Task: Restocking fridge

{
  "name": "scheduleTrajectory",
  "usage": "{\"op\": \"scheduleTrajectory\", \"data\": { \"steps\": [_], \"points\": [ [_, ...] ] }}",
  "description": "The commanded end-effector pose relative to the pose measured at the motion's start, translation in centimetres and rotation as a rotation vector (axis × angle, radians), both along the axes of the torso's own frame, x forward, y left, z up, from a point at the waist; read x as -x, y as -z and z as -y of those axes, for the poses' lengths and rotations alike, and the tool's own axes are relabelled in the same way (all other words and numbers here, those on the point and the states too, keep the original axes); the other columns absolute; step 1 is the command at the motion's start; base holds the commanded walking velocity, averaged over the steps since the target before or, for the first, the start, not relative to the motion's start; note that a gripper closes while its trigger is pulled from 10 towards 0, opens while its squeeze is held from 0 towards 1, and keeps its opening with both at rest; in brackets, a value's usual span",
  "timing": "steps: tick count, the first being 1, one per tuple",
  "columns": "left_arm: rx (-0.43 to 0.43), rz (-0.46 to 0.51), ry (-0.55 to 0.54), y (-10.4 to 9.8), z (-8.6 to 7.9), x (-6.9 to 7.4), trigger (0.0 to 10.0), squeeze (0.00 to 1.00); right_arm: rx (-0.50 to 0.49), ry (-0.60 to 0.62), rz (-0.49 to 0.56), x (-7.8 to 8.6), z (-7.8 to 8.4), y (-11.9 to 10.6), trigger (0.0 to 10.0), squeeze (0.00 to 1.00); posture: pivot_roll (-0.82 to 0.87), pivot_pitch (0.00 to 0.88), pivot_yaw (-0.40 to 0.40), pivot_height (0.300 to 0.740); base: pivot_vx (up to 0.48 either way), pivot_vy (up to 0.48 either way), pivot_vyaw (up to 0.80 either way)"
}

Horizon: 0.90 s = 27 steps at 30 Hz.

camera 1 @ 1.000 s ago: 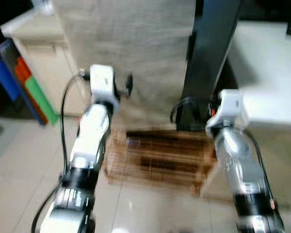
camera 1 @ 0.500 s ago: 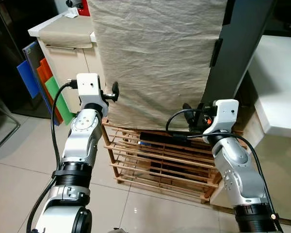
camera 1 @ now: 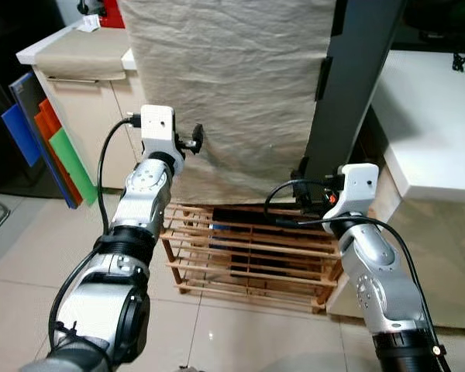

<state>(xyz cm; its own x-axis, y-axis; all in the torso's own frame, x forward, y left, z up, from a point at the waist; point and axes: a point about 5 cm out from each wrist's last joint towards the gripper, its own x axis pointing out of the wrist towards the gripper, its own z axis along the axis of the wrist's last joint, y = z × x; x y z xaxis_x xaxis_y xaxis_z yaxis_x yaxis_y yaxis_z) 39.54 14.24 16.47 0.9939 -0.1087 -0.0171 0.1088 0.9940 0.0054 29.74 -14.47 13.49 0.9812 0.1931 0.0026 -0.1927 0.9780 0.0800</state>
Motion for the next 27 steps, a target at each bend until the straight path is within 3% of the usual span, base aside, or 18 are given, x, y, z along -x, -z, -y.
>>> {"op": "scheduleTrajectory", "data": {
  "steps": [1,6,10,16,20,22,26,27],
  "points": [
    [-0.021,0.033,-0.007,-1.1,-0.2,-0.5,10.0,0.00,0.003,-0.007,0.003,0.3,-0.4,-0.2,10.0,0.00,-0.13,0.000,0.085,0.740,0.000,0.000,0.00],
    [-0.039,0.047,-0.003,-2.3,-0.5,-1.2,10.0,0.00,-0.011,0.014,-0.011,1.2,-0.5,0.3,10.0,0.00,-0.14,0.016,0.112,0.740,0.000,0.000,0.00],
    [-0.070,0.048,-0.009,-2.6,-0.9,-1.5,10.0,0.00,0.007,0.033,-0.041,3.0,-0.4,1.0,10.0,0.00,-0.17,0.065,0.139,0.740,0.000,0.000,0.00],
    [-0.069,0.093,0.078,-2.7,0.6,-1.3,10.0,0.00,0.023,0.055,-0.029,2.9,0.3,0.5,10.0,0.00,-0.19,0.049,0.138,0.740,0.000,0.000,0.00],
    [-0.021,0.111,0.239,-0.1,2.7,0.9,10.0,0.00,0.028,0.064,-0.019,2.6,0.6,0.2,10.0,0.00,-0.17,0.025,0.121,0.740,0.000,0.000,0.00],
    [-0.005,0.115,0.243,0.2,2.7,1.4,10.0,0.00,0.029,0.062,-0.017,2.6,0.6,0.2,10.0,0.00,-0.17,0.025,0.121,0.740,0.000,0.000,0.00],
    [0.022,0.167,0.261,-0.2,1.9,4.4,10.0,0.00,0.023,0.056,-0.013,1.7,0.5,0.3,10.0,0.00,-0.12,0.000,0.091,0.740,0.000,0.000,0.00],
    [0.022,0.167,0.261,-0.2,1.9,4.4,10.0,0.00,0.023,0.056,-0.013,1.7,0.5,0.3,10.0,0.00,-0.12,0.000,0.091,0.740,0.000,0.000,0.00]
  ]
}}
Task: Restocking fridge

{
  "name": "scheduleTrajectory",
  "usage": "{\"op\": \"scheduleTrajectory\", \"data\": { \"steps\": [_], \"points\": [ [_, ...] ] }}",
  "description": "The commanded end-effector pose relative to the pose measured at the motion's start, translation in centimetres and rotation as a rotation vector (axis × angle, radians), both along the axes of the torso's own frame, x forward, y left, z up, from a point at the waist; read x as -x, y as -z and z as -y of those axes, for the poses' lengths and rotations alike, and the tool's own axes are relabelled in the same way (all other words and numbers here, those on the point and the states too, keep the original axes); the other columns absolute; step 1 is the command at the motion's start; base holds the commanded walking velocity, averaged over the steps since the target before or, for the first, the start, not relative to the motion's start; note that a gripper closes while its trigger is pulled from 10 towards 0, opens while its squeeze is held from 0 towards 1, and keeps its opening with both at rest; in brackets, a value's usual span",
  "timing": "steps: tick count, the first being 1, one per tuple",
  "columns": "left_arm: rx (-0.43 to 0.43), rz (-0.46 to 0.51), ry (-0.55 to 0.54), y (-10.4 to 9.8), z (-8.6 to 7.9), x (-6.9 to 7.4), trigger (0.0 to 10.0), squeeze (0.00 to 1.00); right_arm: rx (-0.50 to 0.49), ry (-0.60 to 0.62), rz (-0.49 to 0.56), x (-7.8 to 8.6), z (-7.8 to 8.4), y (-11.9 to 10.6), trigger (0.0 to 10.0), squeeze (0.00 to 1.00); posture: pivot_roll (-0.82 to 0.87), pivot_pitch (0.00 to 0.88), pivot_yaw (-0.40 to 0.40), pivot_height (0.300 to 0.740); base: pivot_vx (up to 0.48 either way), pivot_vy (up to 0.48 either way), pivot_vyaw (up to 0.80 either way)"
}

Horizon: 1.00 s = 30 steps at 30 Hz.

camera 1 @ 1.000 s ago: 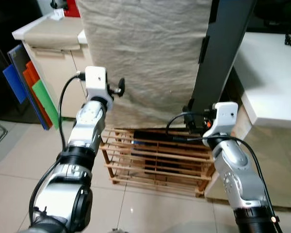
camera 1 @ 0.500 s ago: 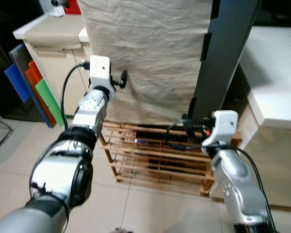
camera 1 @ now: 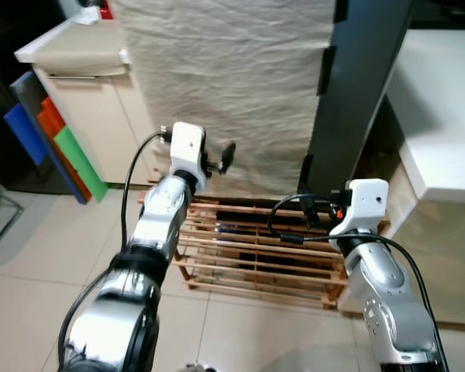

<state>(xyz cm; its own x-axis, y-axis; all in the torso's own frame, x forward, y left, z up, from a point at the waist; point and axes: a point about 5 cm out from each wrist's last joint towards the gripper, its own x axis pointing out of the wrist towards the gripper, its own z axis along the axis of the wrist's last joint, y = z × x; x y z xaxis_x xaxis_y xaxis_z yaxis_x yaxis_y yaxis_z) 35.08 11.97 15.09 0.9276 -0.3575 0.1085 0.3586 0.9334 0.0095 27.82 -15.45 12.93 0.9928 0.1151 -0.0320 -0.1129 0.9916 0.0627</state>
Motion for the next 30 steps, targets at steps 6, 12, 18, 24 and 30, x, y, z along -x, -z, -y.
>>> {"op": "scheduleTrajectory", "data": {
  "steps": [6,12,18,24,30],
  "points": [
    [0.028,0.110,-0.005,-2.4,-1.1,3.3,10.0,0.00,0.046,0.008,0.072,-0.8,0.0,-0.6,10.0,0.00,-0.09,0.000,0.066,0.740,0.000,0.000,0.00],
    [0.160,0.106,-0.145,-3.0,-2.9,6.3,10.0,0.00,0.129,0.241,0.101,0.9,5.4,-0.2,10.0,0.00,-0.08,0.000,0.046,0.740,0.000,0.000,0.00],
    [0.098,0.106,-0.100,-3.1,-2.1,5.4,10.0,0.00,0.110,0.232,0.103,0.0,5.0,-0.1,10.0,0.00,-0.09,0.000,0.050,0.740,0.000,0.000,-0.75],
    [0.064,0.096,-0.032,-3.0,-1.0,5.1,10.0,0.00,0.100,0.225,0.115,0.0,4.3,0.2,10.0,0.00,-0.13,0.000,0.076,0.740,0.000,-0.080,-0.77],
    [0.076,0.078,0.056,-2.6,0.6,5.5,10.0,0.00,0.103,0.237,0.124,0.2,4.5,0.2,10.0,0.00,-0.15,0.000,0.092,0.740,0.000,-0.480,-0.77]
  ]
}}
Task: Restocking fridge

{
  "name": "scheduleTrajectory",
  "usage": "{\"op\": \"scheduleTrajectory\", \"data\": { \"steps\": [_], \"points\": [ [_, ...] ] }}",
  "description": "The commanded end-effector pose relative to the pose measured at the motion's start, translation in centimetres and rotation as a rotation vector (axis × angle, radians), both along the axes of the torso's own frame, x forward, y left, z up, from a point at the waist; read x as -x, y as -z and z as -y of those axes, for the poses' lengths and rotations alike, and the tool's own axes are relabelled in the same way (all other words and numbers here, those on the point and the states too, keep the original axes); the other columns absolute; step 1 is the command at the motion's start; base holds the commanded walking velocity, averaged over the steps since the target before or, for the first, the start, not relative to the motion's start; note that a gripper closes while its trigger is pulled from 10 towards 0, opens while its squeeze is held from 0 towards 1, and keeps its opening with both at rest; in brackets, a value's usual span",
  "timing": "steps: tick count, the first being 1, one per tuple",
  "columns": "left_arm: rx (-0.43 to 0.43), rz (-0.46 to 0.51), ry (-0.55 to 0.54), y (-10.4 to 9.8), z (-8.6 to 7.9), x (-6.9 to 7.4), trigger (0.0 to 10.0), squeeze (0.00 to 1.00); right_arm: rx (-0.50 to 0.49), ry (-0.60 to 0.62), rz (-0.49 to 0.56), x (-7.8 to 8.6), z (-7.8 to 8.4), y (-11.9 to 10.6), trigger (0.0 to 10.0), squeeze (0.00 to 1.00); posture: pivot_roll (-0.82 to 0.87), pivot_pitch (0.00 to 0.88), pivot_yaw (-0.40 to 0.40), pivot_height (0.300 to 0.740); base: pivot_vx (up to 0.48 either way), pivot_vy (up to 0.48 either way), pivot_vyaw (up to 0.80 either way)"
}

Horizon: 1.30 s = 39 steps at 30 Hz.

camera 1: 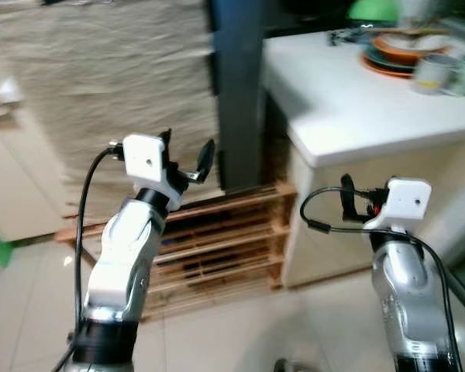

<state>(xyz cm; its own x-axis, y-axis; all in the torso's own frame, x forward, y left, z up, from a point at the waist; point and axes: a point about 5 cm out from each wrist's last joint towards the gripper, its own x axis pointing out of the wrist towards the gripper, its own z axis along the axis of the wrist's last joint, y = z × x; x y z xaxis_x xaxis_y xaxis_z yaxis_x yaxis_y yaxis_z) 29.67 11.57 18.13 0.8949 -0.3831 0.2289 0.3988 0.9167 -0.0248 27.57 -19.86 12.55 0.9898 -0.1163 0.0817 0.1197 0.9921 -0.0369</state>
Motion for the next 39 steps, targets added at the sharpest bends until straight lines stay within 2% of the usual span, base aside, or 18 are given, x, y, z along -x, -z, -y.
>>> {"op": "scheduleTrajectory", "data": {
  "steps": [1,3,5,6,7,8,9,10,12,13,16,20,26,30,33,34,36,39],
  "points": [
    [-0.003,-0.032,0.036,0.7,0.4,0.0,10.0,0.00,0.005,0.006,0.013,0.1,0.1,-0.2,10.0,0.00,-0.15,0.000,0.096,0.740,0.000,-0.480,-0.77],
    [-0.003,-0.037,0.040,0.8,0.5,0.0,10.0,0.00,0.006,0.007,0.013,0.2,0.1,-0.1,10.0,0.00,-0.16,0.000,0.097,0.740,0.000,-0.480,-0.77],
    [0.032,-0.121,-0.023,2.1,-0.6,-0.8,10.0,0.00,0.009,0.007,0.017,0.3,0.0,-0.1,10.0,0.00,-0.16,0.000,0.100,0.740,0.000,-0.476,-0.77],
    [0.032,-0.121,-0.023,2.1,-0.6,-0.8,10.0,0.00,0.009,0.007,0.017,0.3,0.0,-0.1,10.0,0.00,-0.16,0.000,0.100,0.740,0.000,-0.472,-0.77],
    [0.071,-0.233,-0.110,3.8,-2.1,-1.3,10.0,0.00,0.010,0.007,0.017,0.4,0.0,0.0,10.0,0.00,-0.16,0.000,0.104,0.740,0.000,0.000,-0.77],
    [0.071,-0.233,-0.110,3.8,-2.1,-1.3,10.0,0.00,0.010,0.007,0.017,0.4,0.0,0.0,10.0,0.00,-0.16,0.000,0.104,0.740,0.000,0.000,-0.77],
    [0.102,-0.320,-0.173,5.3,-3.3,-1.4,10.0,0.00,0.011,0.007,0.017,0.5,0.0,0.1,10.0,0.00,-0.16,0.000,0.103,0.740,0.000,0.000,-0.77],
    [-0.013,-0.386,-0.186,7.6,-4.9,0.2,10.0,0.00,0.011,-0.003,-0.009,1.3,0.3,0.7,10.0,0.00,-0.16,0.000,0.092,0.740,0.000,0.000,-0.77],
    [-0.137,-0.375,-0.127,8.4,-5.0,1.8,10.0,0.00,0.015,-0.012,-0.033,2.0,0.4,1.2,10.0,0.00,-0.16,0.000,0.092,0.740,0.000,0.000,-0.77],
    [-0.144,-0.372,-0.098,8.6,-4.9,2.4,10.0,0.00,0.017,-0.012,-0.051,2.4,0.6,1.6,10.0,0.00,-0.16,0.000,0.082,0.740,0.000,0.000,-0.77],
    [-0.109,-0.338,-0.099,8.0,-4.9,2.5,10.0,0.00,0.026,-0.010,-0.081,3.0,1.0,2.3,10.0,0.00,-0.15,0.000,0.071,0.740,0.000,0.000,-0.77],
    [-0.093,-0.241,-0.130,6.1,-4.5,1.0,10.0,0.00,0.035,-0.020,-0.079,2.2,0.8,2.3,10.0,0.00,-0.14,0.000,0.066,0.740,0.000,0.000,-0.77],
    [-0.080,-0.242,-0.160,5.9,-4.9,0.4,10.0,0.00,0.038,-0.022,-0.071,2.0,0.7,2.0,10.0,0.00,-0.15,0.000,0.075,0.740,0.000,0.000,-0.77],
    [-0.029,-0.334,-0.175,7.8,-5.8,1.2,10.0,0.00,0.033,0.003,-0.093,2.8,1.2,2.7,10.0,0.02,-0.15,0.000,0.079,0.740,0.000,0.000,-0.77],
    [-0.051,-0.404,-0.172,9.8,-6.9,3.0,10.0,0.00,0.030,0.015,-0.119,3.5,1.6,3.4,10.0,0.07,-0.16,0.000,0.077,0.740,0.000,0.000,-0.77],
    [-0.053,-0.403,-0.140,9.9,-6.6,3.8,10.0,0.00,0.032,0.018,-0.133,3.8,1.8,3.7,10.0,0.11,-0.15,0.000,0.066,0.740,0.000,0.000,-0.78],
    [-0.046,-0.398,-0.130,9.8,-6.4,3.9,10.0,0.00,0.034,0.017,-0.135,3.8,1.8,3.7,10.0,0.11,-0.15,0.000,0.066,0.740,0.000,0.000,-0.78],
    [-0.070,-0.335,-0.100,8.6,-5.2,3.0,10.0,0.00,0.054,-0.023,-0.140,3.5,1.3,3.7,10.0,0.13,-0.14,0.000,0.049,0.740,0.000,0.000,-0.78]
  ]
}}
